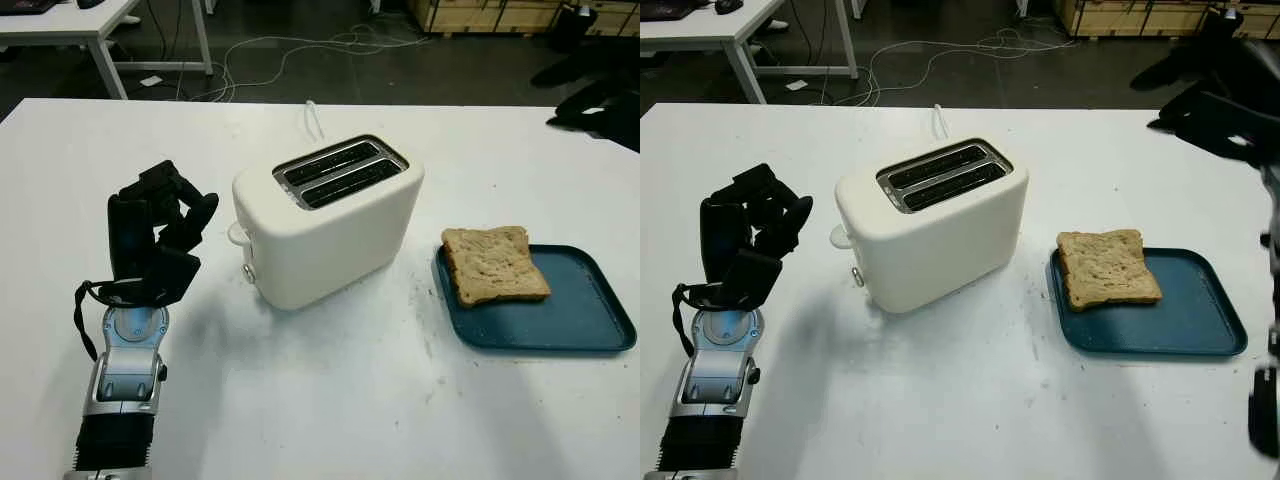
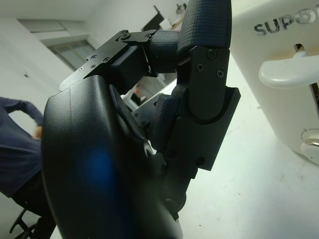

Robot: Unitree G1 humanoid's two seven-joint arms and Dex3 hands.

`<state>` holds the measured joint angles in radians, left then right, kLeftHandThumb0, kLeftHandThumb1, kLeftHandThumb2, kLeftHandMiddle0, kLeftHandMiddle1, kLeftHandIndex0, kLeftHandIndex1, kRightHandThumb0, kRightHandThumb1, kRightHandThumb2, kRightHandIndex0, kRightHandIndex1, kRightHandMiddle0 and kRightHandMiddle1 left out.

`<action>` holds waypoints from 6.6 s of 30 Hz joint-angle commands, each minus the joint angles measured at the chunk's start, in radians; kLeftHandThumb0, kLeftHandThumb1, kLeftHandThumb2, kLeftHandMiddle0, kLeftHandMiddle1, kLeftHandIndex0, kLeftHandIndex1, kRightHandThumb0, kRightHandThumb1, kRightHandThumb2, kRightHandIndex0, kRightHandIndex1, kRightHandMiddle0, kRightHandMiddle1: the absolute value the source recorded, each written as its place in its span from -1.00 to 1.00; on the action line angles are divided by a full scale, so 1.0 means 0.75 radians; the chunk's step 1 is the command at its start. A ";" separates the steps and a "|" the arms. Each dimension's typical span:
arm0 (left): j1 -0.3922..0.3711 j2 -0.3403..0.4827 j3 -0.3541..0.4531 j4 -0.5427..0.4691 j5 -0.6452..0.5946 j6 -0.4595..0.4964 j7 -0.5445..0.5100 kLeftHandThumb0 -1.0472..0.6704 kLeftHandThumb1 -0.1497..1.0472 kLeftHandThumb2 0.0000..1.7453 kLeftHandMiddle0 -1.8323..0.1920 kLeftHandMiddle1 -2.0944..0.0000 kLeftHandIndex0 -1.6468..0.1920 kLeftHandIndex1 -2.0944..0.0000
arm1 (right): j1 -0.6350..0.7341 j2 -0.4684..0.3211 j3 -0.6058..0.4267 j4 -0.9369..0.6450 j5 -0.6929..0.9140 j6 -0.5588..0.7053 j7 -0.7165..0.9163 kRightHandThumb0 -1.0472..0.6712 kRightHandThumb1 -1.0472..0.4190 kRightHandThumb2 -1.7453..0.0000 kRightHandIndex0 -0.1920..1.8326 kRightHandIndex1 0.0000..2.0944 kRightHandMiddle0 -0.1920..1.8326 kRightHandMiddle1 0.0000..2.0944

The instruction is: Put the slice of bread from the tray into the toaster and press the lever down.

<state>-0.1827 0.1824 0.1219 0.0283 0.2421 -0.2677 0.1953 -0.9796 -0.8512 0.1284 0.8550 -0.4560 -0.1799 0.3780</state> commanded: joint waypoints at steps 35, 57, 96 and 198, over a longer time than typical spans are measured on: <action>-0.010 0.014 0.006 -0.013 0.004 -0.016 -0.002 -0.67 0.79 -0.54 -0.47 -0.60 -0.35 -0.66 | -0.337 0.264 0.655 0.667 -0.513 -0.014 0.160 -0.53 -0.51 0.99 -0.11 -0.99 -0.14 -0.99; -0.004 0.018 0.014 -0.005 -0.001 -0.028 0.001 -0.67 0.79 -0.54 -0.47 -0.60 -0.35 -0.65 | -0.237 0.259 0.697 0.656 -0.514 0.004 0.206 -0.99 -0.48 1.00 -0.46 0.33 0.11 -0.92; 0.008 0.011 0.013 -0.004 -0.015 -0.045 -0.004 -0.69 0.79 -0.57 -0.48 -0.59 -0.36 -0.65 | -0.126 0.226 0.863 0.593 -0.677 -0.202 -0.206 -0.39 -0.82 0.65 -0.20 0.12 -0.05 -0.49; 0.016 0.015 0.015 -0.004 -0.010 -0.052 -0.004 -0.68 0.79 -0.56 -0.47 -0.60 -0.34 -0.65 | -0.157 0.227 0.640 0.653 -0.473 0.122 0.293 -0.65 -0.63 0.98 -0.31 -0.86 -0.25 -0.90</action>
<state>-0.1803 0.1874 0.1301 0.0259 0.2402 -0.2892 0.1925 -1.1144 -0.6843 0.5971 1.3582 -0.7997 -0.0635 0.6082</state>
